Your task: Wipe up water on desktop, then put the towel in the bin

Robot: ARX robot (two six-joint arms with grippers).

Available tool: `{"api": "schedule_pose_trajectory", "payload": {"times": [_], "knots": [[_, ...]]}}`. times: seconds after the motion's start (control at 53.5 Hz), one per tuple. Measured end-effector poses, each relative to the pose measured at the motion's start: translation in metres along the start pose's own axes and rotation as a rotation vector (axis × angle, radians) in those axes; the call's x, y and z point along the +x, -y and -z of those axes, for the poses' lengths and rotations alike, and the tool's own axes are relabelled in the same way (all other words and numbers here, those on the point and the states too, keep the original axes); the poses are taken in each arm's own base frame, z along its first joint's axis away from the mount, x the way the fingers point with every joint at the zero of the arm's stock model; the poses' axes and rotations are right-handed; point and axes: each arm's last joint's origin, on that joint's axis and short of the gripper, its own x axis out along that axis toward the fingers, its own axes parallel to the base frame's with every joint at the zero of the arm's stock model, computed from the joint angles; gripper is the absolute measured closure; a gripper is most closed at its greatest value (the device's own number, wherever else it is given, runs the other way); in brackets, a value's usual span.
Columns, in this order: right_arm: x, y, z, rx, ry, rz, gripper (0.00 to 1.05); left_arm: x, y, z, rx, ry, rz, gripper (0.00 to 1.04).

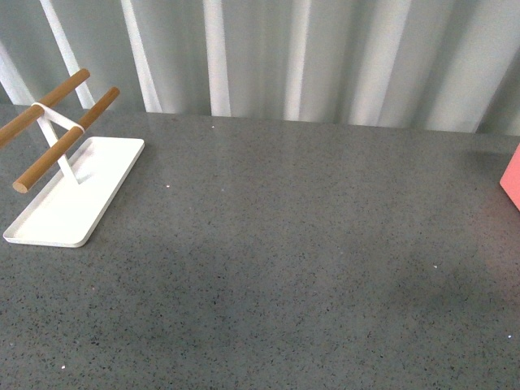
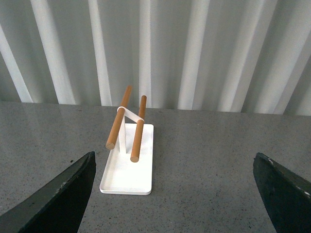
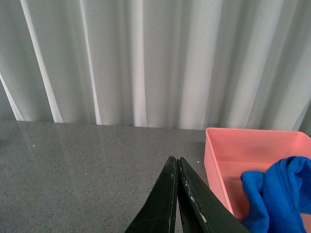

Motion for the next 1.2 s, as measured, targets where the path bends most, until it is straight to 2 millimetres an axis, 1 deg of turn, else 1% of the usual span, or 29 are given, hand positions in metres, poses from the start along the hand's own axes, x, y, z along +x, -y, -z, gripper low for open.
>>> {"api": "schedule_pose_trajectory", "payload": {"times": [0.28, 0.393, 0.467, 0.729, 0.879, 0.954, 1.028, 1.047, 1.141, 1.197], "knots": [[-0.004, 0.0, 0.0, 0.002, -0.001, 0.0, 1.02, 0.0, 0.0, 0.0, 0.0, 0.0, 0.0, 0.07], [-0.013, 0.0, 0.005, 0.003, -0.037, 0.0, 1.02, 0.0, 0.0, 0.0, 0.0, 0.0, 0.0, 0.07], [-0.015, 0.0, 0.003, 0.004, -0.006, 0.002, 1.02, 0.0, 0.0, 0.0, 0.0, 0.0, 0.0, 0.07], [-0.016, 0.0, 0.003, 0.005, -0.007, 0.002, 1.02, 0.0, 0.0, 0.0, 0.0, 0.002, 0.0, 0.07], [-0.016, 0.0, 0.003, 0.005, -0.007, 0.002, 0.73, 0.0, 0.0, 0.0, 0.0, 0.002, 0.0, 0.07], [-0.016, 0.0, 0.003, 0.005, -0.007, 0.002, 0.63, 0.0, 0.0, 0.0, 0.0, 0.002, 0.0, 0.07], [-0.016, 0.0, 0.003, 0.005, -0.007, 0.002, 0.46, 0.0, 0.0, 0.0, 0.0, 0.002, 0.0, 0.07], [-0.016, 0.0, 0.003, 0.005, -0.007, 0.002, 0.45, 0.0, 0.0, 0.0, 0.0, 0.002, 0.0, 0.07], [-0.016, 0.0, 0.003, 0.005, -0.007, 0.002, 0.27, 0.0, 0.0, 0.0, 0.0, 0.002, 0.0, 0.07], [-0.016, 0.0, 0.003, 0.005, -0.007, 0.002, 0.2, 0.0, 0.0, 0.0, 0.0, 0.002, 0.0, 0.07]]}}
